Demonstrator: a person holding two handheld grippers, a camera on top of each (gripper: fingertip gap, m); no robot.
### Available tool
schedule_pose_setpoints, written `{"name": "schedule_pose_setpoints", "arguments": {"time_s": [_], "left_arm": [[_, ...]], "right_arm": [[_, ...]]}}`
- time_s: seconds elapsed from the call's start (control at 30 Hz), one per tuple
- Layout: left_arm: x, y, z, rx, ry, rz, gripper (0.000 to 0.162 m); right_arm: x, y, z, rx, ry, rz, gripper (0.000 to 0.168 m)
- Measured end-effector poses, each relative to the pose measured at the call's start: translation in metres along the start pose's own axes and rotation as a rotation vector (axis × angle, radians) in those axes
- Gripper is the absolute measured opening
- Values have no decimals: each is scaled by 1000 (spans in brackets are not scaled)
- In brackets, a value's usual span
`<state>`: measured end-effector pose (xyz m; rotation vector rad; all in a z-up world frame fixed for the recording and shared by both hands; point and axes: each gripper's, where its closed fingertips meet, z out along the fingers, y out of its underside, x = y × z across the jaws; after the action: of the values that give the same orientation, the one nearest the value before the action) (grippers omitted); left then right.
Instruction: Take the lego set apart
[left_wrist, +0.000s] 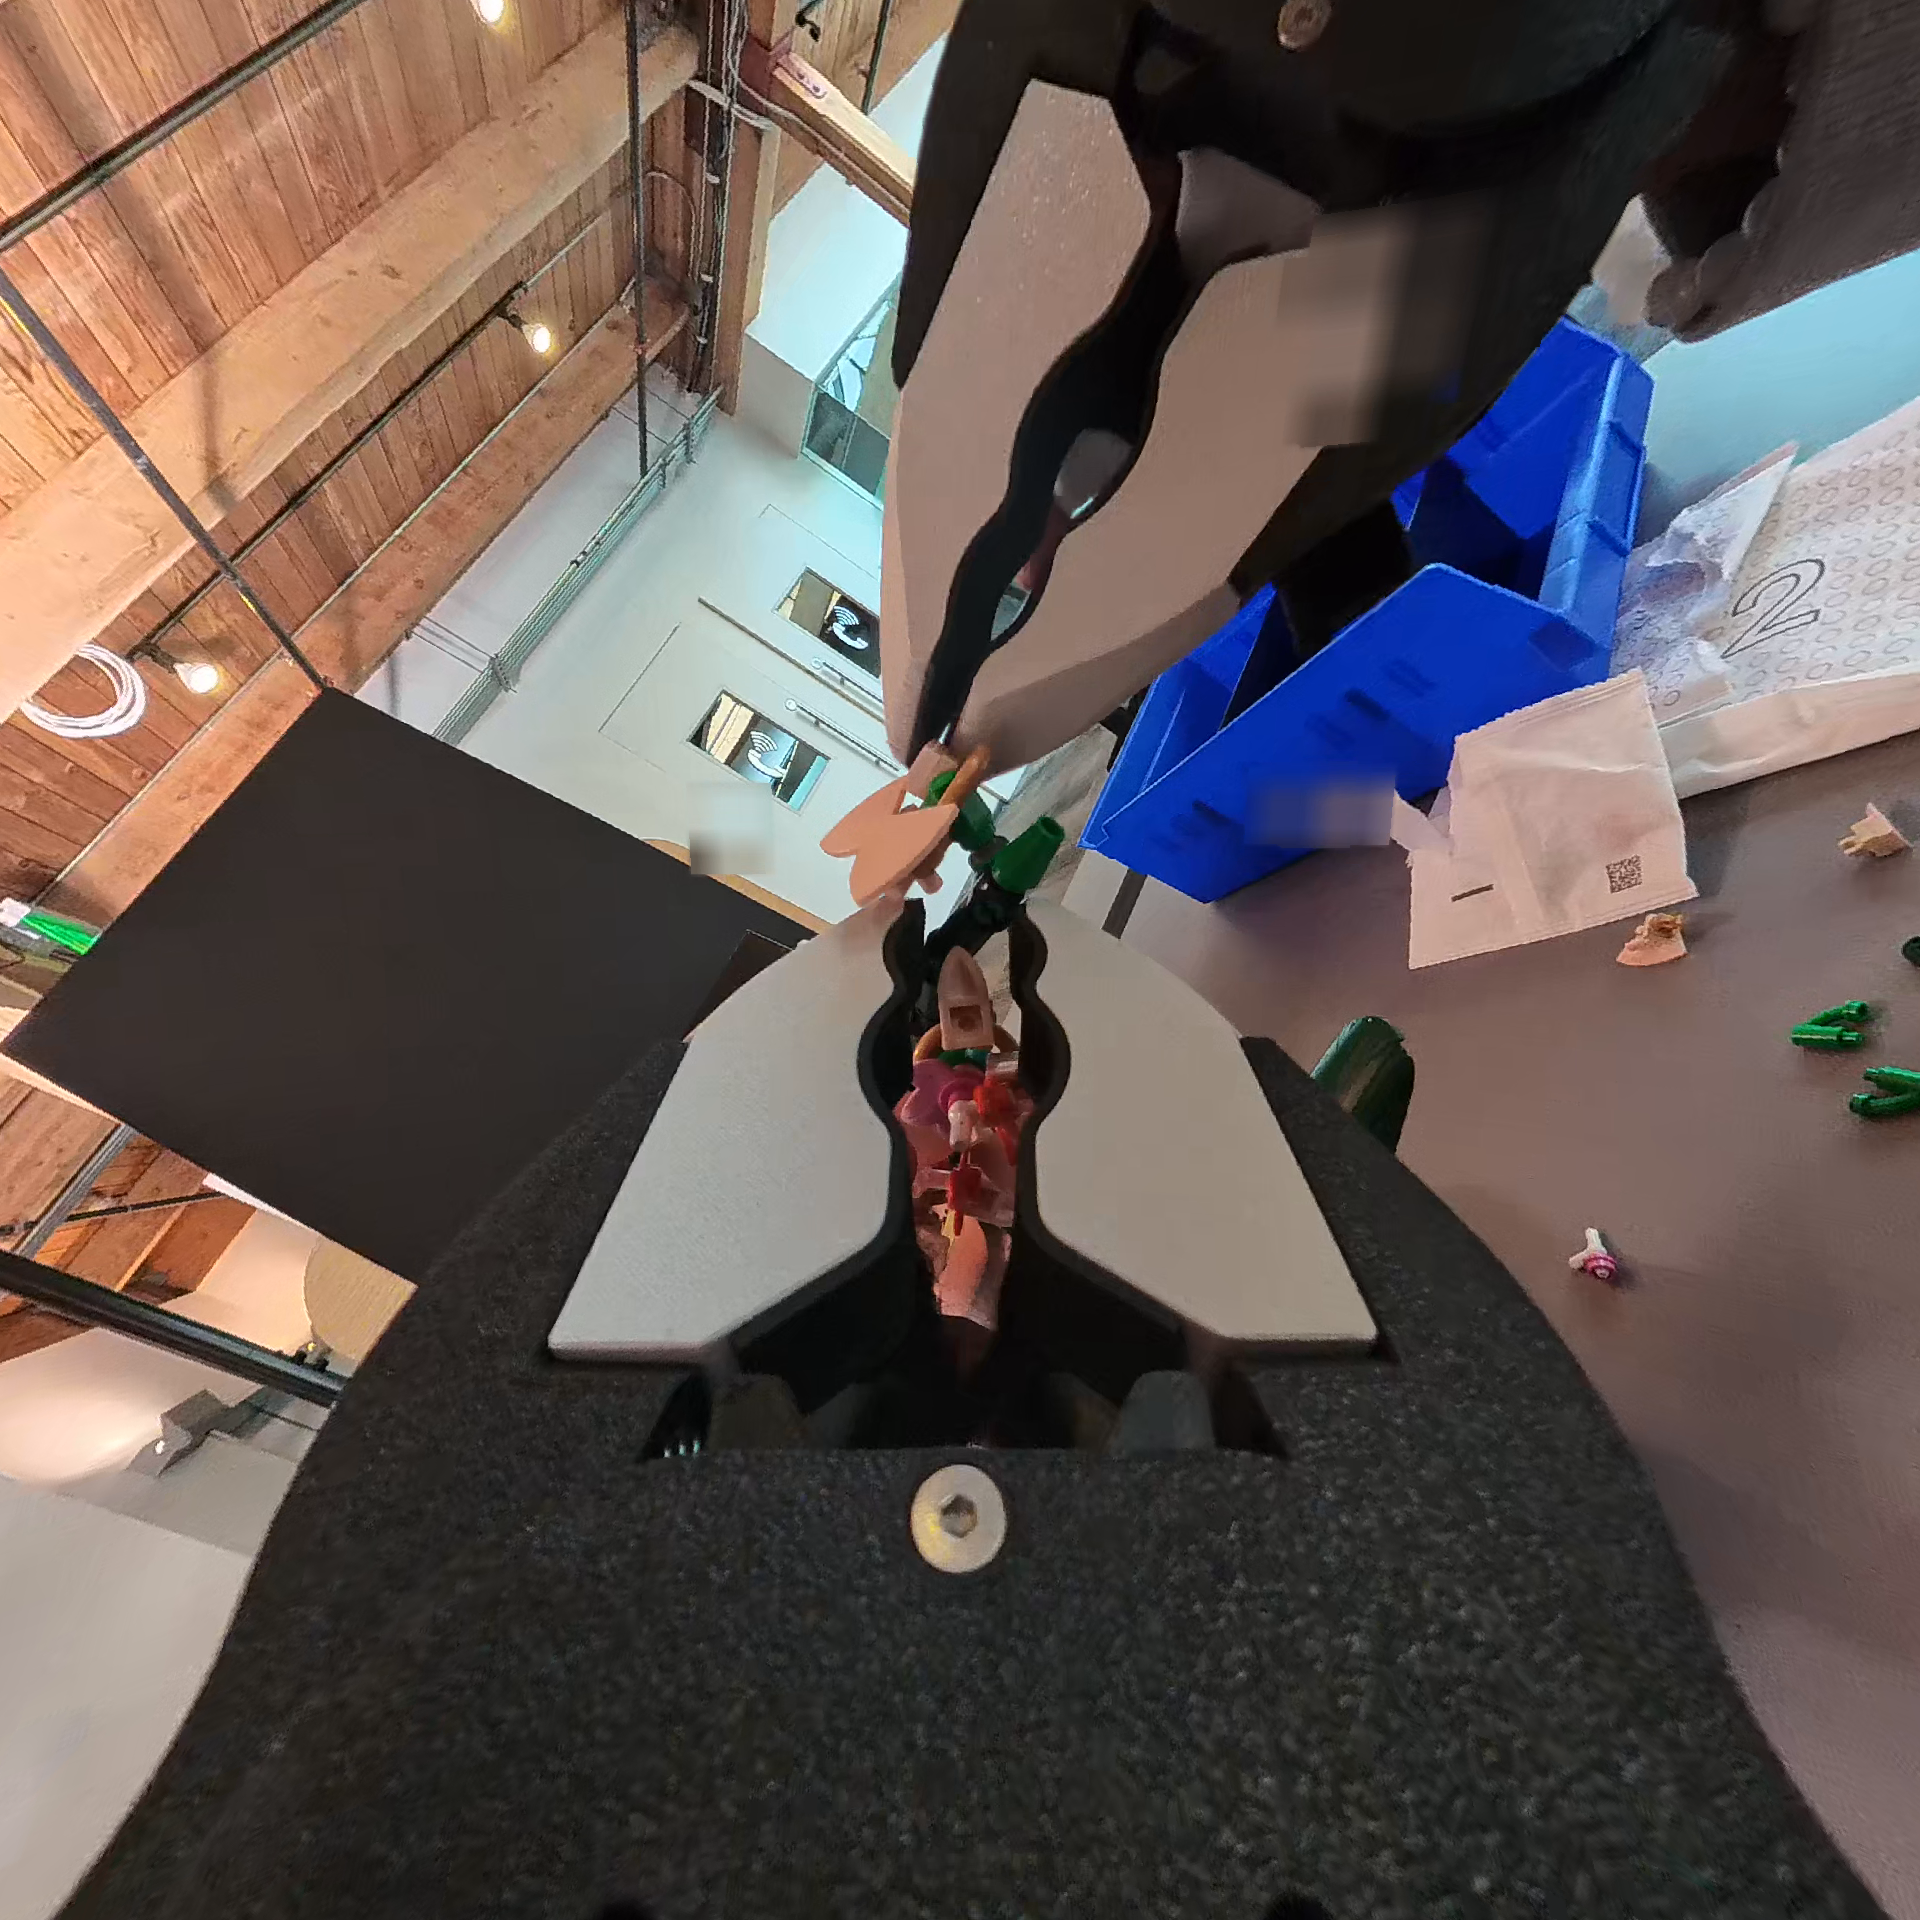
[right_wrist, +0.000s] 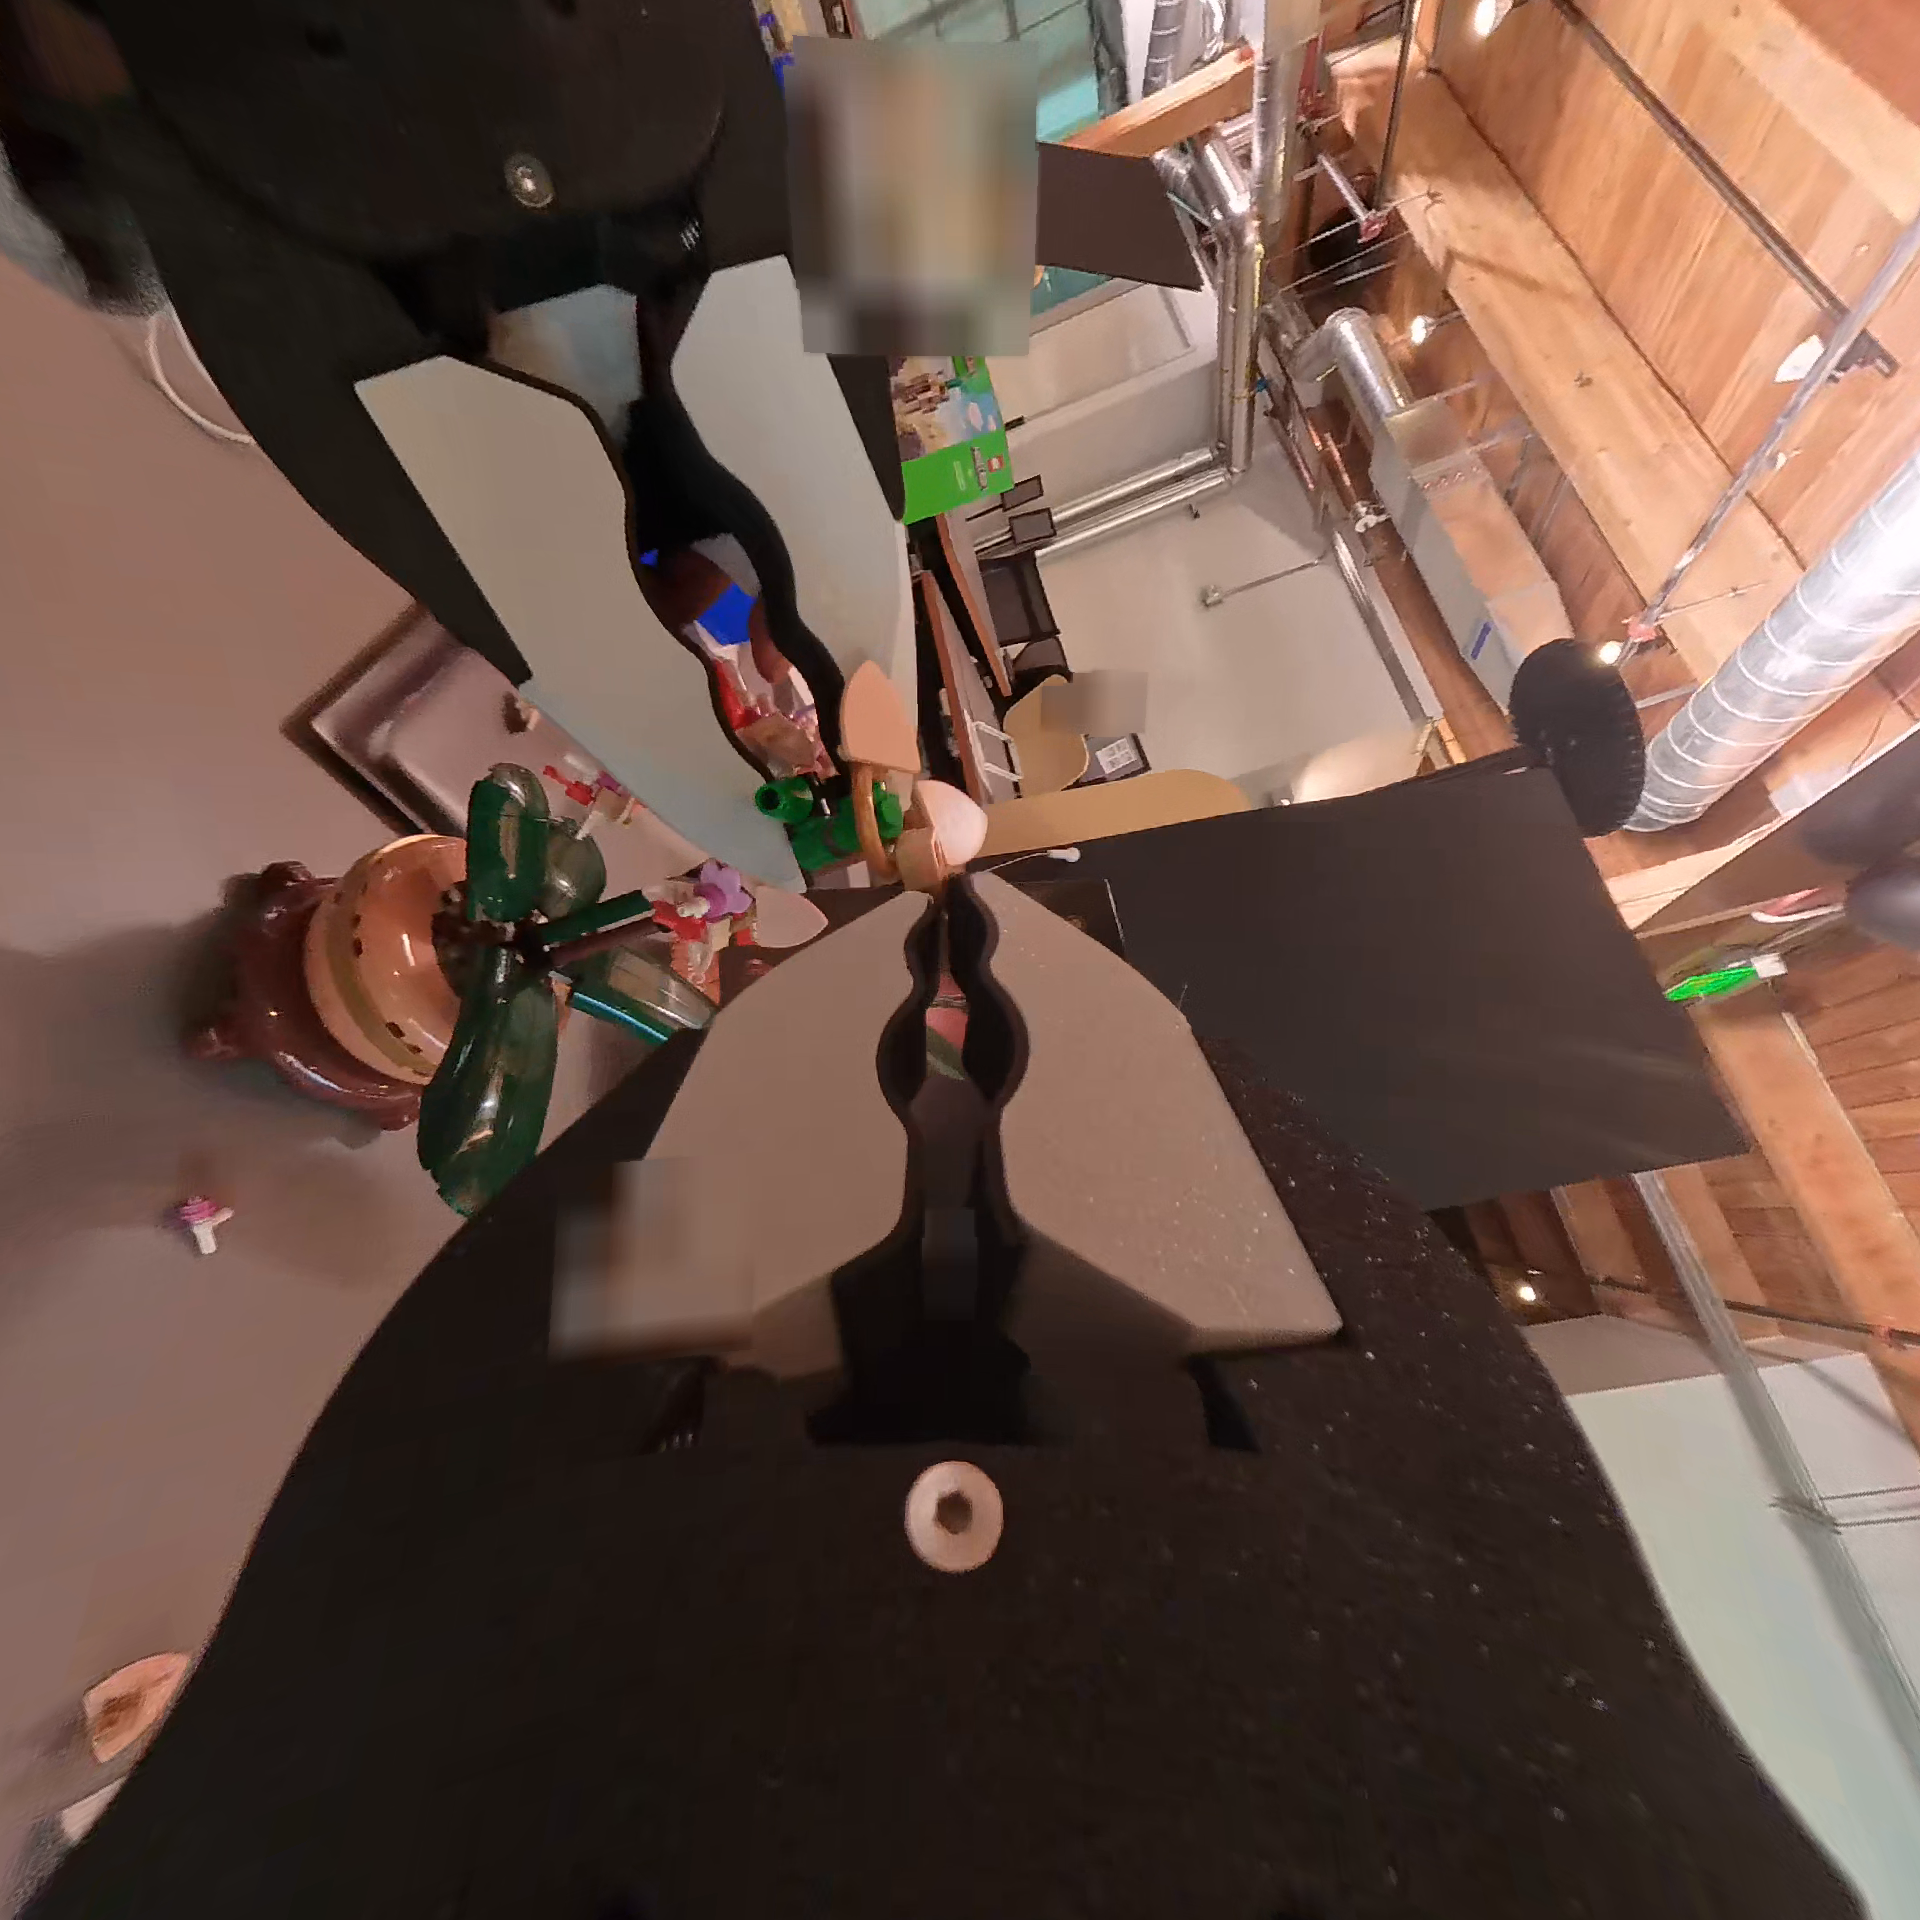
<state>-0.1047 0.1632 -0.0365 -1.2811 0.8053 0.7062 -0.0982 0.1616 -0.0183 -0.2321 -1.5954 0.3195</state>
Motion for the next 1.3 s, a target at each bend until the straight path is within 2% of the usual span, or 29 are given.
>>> {"name": "schedule_pose_setpoints", "arguments": {"time_s": [0.17, 0.27, 0.4, 0.53, 0.7, 0.83, 0.87, 1.1, 1.13, 1.3], "left_arm": [[-9, 4, 0, -39, -44, -73, 14], [-9, 4, 0, -40, -49, -48, 14], [-7, 2, 0, -36, -39, -31, 13], [-1, 1, 0, -33, -9, -8, 14], [-5, 2, 1, -35, -31, -25, 14], [-4, 2, 0, -38, -25, -19, 14], [-4, 2, 0, -39, -26, -18, 14], [-4, 2, 0, -38, -21, -13, 14], [-4, 2, 0, -38, -19, -12, 14], [-4, 2, -2, -39, -11, -12, 14]], "right_arm": [[-3, -5, -7, 71, -55, 184, 0], [-4, -6, -8, 89, -42, 260, 0], [0, -9, -10, 173, -66, 517, 0], [16, -14, -13, 252, -5, 652, 0], [10, -13, -15, 202, 25, 489, 0], [-7, -5, -15, 142, -23, 380, 21], [-6, -5, -15, 142, -13, 353, 21], [-5, -7, -6, 83, -5, 142, 16], [-5, -8, -6, 87, -7, 124, 11], [-6, -11, -4, 87, -45, 152, 8]]}}
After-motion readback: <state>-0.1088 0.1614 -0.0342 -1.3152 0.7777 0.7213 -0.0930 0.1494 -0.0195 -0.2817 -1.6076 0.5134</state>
